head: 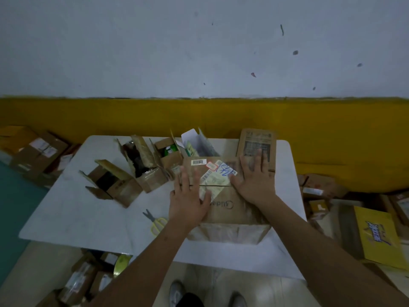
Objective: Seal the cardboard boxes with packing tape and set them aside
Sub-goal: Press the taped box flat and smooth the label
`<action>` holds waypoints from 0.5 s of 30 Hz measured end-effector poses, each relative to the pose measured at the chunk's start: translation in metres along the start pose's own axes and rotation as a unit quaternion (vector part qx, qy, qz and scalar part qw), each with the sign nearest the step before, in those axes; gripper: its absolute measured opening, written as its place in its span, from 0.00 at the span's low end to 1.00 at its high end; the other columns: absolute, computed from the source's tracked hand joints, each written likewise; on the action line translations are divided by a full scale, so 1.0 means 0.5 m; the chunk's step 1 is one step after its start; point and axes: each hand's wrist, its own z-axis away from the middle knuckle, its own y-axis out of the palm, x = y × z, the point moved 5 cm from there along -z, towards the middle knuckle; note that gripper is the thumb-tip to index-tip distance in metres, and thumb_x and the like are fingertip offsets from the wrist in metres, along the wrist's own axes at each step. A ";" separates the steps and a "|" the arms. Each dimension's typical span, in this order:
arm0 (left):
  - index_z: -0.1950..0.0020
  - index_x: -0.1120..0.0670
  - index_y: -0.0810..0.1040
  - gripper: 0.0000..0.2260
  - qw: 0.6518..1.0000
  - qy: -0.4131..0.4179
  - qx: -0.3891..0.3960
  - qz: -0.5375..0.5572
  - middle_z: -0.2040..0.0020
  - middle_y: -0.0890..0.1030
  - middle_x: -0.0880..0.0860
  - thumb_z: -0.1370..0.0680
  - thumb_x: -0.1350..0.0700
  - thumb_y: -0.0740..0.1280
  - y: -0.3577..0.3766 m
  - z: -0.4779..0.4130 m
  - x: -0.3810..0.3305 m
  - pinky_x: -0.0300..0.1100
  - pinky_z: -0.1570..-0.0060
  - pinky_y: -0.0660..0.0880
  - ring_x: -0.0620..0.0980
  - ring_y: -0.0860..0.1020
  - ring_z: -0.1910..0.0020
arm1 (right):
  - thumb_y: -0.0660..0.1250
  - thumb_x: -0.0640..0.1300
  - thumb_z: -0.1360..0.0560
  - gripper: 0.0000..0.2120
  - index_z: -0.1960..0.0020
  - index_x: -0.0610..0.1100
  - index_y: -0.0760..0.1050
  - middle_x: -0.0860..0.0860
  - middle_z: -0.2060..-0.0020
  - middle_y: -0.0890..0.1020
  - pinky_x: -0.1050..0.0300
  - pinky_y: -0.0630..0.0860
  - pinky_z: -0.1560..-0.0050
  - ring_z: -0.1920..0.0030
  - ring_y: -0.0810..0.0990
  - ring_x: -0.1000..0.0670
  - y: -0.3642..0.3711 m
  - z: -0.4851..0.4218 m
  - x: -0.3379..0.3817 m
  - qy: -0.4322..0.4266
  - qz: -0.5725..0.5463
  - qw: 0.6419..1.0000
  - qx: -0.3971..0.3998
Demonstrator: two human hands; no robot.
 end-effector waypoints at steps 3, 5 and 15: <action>0.20 0.47 0.40 0.36 0.999 0.010 -0.017 0.031 0.20 0.41 0.54 0.23 0.34 0.48 0.001 0.004 0.005 0.54 0.28 0.60 0.58 0.47 0.22 | 0.49 0.75 0.27 0.44 0.20 0.52 0.42 0.38 0.22 0.38 0.39 0.63 0.30 0.25 0.53 0.31 -0.007 0.008 0.001 0.070 -0.043 0.997 -0.004; 0.20 0.47 0.46 0.36 0.998 0.019 -0.023 0.047 0.20 0.47 0.52 0.24 0.33 0.50 -0.001 0.004 0.008 0.54 0.27 0.61 0.59 0.50 0.22 | 0.48 0.75 0.27 0.43 0.21 0.54 0.40 0.38 0.23 0.38 0.40 0.65 0.32 0.27 0.58 0.31 -0.014 0.016 0.005 0.044 -0.024 0.999 0.003; 0.20 0.46 0.43 0.30 0.999 -0.038 -0.003 0.017 0.21 0.46 0.62 0.19 0.36 0.47 -0.010 -0.057 -0.006 0.54 0.39 0.72 0.65 0.62 0.28 | 0.40 0.67 0.23 0.35 0.20 0.54 0.40 0.40 0.22 0.41 0.33 0.55 0.29 0.26 0.50 0.28 -0.005 0.025 0.007 -0.029 0.040 0.999 0.006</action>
